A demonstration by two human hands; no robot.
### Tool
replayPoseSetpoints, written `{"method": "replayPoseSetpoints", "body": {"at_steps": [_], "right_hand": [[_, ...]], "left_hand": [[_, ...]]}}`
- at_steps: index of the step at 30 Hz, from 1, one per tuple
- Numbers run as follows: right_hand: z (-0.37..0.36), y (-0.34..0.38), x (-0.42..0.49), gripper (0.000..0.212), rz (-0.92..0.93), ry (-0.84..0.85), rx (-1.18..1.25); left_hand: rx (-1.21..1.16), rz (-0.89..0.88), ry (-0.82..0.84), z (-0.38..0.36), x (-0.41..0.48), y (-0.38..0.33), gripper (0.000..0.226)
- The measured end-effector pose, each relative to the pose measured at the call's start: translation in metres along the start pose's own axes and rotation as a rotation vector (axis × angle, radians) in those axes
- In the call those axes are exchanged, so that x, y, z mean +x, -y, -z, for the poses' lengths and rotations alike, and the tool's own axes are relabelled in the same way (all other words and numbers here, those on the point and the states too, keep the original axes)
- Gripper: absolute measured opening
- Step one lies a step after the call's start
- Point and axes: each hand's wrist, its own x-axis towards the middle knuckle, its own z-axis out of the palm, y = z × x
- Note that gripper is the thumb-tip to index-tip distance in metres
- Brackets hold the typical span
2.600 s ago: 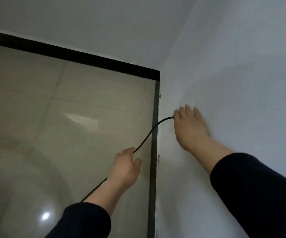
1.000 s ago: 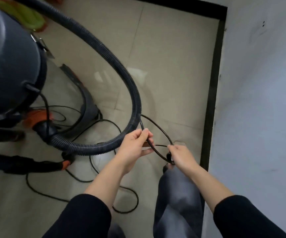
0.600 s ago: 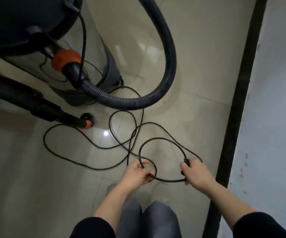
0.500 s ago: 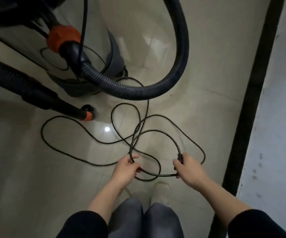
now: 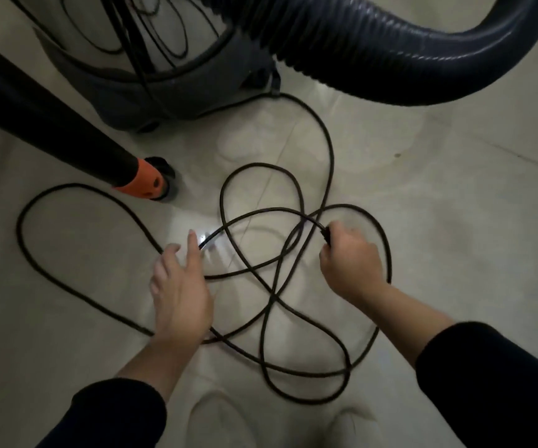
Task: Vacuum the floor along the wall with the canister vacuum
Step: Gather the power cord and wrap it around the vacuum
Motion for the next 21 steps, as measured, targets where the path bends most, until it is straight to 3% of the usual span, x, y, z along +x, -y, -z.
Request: {"method": "replayPoseSetpoints", "body": {"at_steps": [2,4,5,8,13,15,18,21], "right_hand": [[-0.007,0.004,0.011,0.024,0.108,-0.076,-0.131],[-0.011,0.008,0.015,0.05,0.284,-0.156,-0.24],[-0.01,0.009,0.015,0.061,0.409,-0.12,-0.327],[-0.014,0.013,0.014,0.066,0.728,0.127,-0.603],[-0.026,0.021,0.012,0.039,0.712,0.272,-0.746],[-0.024,0.016,-0.001,0.034,0.695,0.338,-0.739],[0.006,0.017,-0.031,0.034,0.632,0.366,-0.559],[0.061,0.027,-0.069,0.025,0.476,0.309,-0.317]], "left_hand": [[0.056,-0.264,-0.03,-0.014,-0.002,0.001,0.081],[0.138,-0.546,0.057,-0.027,-0.006,0.002,0.087],[0.191,-0.627,0.107,-0.031,-0.007,0.001,0.092],[0.266,-0.602,0.1,-0.045,0.001,-0.003,0.093],[0.436,-0.548,0.219,-0.037,0.004,-0.02,0.035],[0.419,-0.535,0.34,-0.031,-0.006,-0.015,0.031],[0.098,-0.489,0.365,-0.01,-0.03,0.002,0.03],[-0.301,-0.42,0.339,0.04,-0.054,0.008,0.014]]}}
